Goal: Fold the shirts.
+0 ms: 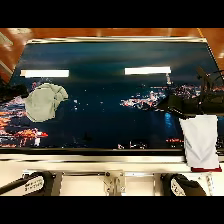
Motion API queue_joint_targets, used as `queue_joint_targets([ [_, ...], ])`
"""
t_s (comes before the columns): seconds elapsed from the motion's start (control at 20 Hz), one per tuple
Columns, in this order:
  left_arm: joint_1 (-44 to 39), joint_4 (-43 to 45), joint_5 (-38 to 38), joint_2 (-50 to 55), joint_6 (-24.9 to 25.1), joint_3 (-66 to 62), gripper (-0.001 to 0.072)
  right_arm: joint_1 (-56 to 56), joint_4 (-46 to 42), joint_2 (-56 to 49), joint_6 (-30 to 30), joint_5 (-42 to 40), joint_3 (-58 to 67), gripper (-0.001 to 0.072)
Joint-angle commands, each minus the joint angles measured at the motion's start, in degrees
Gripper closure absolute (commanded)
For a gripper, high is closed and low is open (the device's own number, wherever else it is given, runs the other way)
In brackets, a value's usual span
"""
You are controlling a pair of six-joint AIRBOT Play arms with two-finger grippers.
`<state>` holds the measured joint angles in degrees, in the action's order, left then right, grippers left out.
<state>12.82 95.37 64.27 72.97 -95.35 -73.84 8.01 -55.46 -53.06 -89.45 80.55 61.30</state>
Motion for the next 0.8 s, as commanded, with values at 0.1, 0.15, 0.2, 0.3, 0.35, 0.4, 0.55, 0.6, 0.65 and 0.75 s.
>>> queue_joint_targets([
  [0.1,2.5,-7.4,-6.8,14.4,4.9,-5.3,0.0021,0.0,1.5,0.0,-5.7,0.0,0.0,0.0037],
  [0.15,2.1,-7.4,-8.8,16.0,4.9,-5.9,0.0016,0.0,1.6,0.0,-6.9,-0.6,0.0,0.0038],
  [0.2,1.9,-7.3,-10.6,17.8,4.9,-6.8,-0.0007,0.0,1.6,0.0,-8.2,-1.4,0.0,0.0038],
  [0.3,1.8,-7.4,-11.3,21.6,6.0,-9.1,-0.0006,0.0,1.6,0.0,-10.5,-2.9,0.0,0.0038],
  [0.35,1.8,-7.3,-10.2,23.5,6.4,-10.7,-0.0007,0.0,1.6,0.0,-11.3,-3.8,0.0,0.0037],
  [0.4,1.8,-7.4,-9.3,24.9,6.4,-12.0,-0.0009,0.0,1.6,0.0,-12.0,-4.8,0.0,0.0038],
  [0.55,1.3,-8.5,-9.8,27.0,8.5,-14.7,-0.0009,0.0,1.4,0.0,-13.1,-7.6,0.0,0.0038],
  [0.6,1.0,-9.8,-10.1,27.4,9.2,-15.2,-0.0008,0.0,1.3,-0.1,-13.2,-8.5,0.0,0.0038],
  [0.65,0.8,-10.7,-10.8,27.6,9.5,-15.3,-0.0003,0.0,1.1,-0.1,-13.4,-9.2,0.0,0.0038],
  [0.75,0.2,-11.0,-12.1,27.8,10.5,-15.3,0.0093,0.0,1.0,0.0,-13.4,-10.3,0.0,0.0038],
])
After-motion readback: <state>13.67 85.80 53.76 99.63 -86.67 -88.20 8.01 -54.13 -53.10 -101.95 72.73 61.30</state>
